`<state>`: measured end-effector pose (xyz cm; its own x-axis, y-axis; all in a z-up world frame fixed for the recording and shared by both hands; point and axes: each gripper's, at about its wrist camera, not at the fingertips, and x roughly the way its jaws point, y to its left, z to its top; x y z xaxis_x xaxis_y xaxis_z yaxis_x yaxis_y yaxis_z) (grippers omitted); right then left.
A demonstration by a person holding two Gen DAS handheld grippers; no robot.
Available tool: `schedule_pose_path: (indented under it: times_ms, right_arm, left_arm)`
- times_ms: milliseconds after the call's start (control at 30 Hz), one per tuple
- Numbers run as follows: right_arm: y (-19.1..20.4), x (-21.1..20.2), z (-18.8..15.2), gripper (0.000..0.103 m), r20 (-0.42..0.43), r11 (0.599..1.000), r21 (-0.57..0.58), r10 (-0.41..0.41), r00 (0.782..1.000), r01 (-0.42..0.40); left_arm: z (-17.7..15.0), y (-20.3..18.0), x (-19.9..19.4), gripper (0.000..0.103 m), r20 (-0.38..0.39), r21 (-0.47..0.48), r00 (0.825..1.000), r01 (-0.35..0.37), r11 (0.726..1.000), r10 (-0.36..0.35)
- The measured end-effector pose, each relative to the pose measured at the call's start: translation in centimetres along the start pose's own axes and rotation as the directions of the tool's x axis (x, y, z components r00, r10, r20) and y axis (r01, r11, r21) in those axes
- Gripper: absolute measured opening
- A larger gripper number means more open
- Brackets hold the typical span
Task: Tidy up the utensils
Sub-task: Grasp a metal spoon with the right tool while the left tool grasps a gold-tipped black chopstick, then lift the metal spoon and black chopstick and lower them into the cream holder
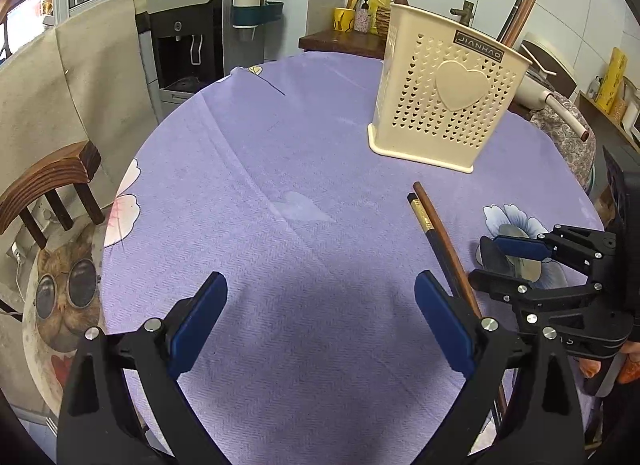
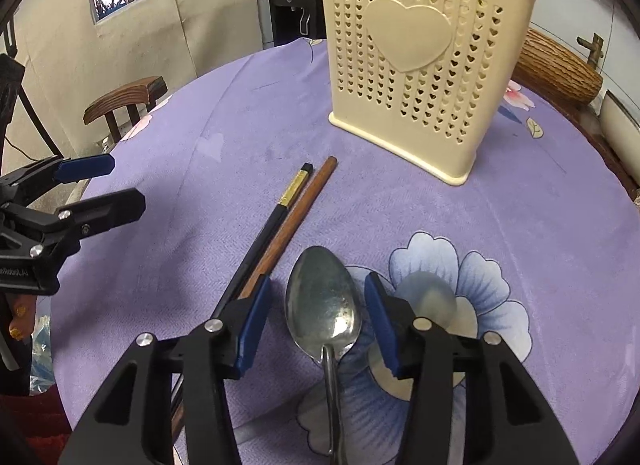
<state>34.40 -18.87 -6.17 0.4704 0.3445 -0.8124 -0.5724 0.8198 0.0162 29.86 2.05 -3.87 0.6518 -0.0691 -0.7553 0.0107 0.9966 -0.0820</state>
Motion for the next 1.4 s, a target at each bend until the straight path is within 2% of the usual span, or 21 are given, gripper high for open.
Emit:
schedule_pose_path:
  times_ms: [100, 267, 400, 567, 767, 1133, 1233, 1400]
  right_arm:
    - [0.0, 0.0, 0.2, 0.037, -0.002, 1.000, -0.005, -0.002, 1.000, 0.002]
    - [0.0, -0.3, 0.1, 0.036, 0.013, 1.000, 0.006, 0.001, 1.000, -0.001]
    - [-0.6, -2.4, 0.4, 0.036, 0.076, 0.998, 0.061, -0.029, 0.997, 0.024]
    - [-2.3, -5.0, 0.1, 0.036, 0.137, 0.987, 0.159, -0.043, 0.990, 0.021]
    - [-2.2, -6.6, -0.7, 0.036, 0.170, 0.981, 0.196, -0.048, 0.984, 0.014]
    - [-2.0, -7.5, -0.8, 0.036, 0.216, 0.973, 0.232, -0.052, 0.975, 0.001]
    - [-1.9, -7.7, -0.9, 0.036, 0.225, 0.970, 0.242, -0.053, 0.973, -0.004]
    - [-2.0, -8.0, -0.9, 0.036, 0.239, 0.967, 0.255, -0.061, 0.969, -0.002]
  left_arm:
    - [0.1, -0.4, 0.1, 0.093, -0.002, 0.007, 1.000, 0.006, 1.000, -0.006]
    - [0.1, -1.3, 0.5, 0.093, -0.010, 0.035, 1.000, 0.028, 0.999, -0.028]
    - [0.2, -2.5, 1.1, 0.092, -0.017, 0.064, 0.998, 0.059, 0.996, -0.058]
    - [0.8, -4.4, 2.5, 0.076, -0.057, 0.101, 0.993, 0.108, 0.989, -0.102]
    - [1.7, -6.1, 4.9, 0.064, -0.091, 0.120, 0.993, 0.084, 0.989, -0.073]
    - [2.6, -7.3, 6.5, 0.062, -0.113, 0.099, 0.993, 0.036, 0.994, -0.024]
    - [3.1, -7.4, 6.9, 0.052, -0.108, 0.110, 0.994, 0.008, 0.994, 0.004]
    - [4.4, -7.4, 7.7, 0.029, -0.126, 0.091, 0.992, 0.015, 0.996, -0.003]
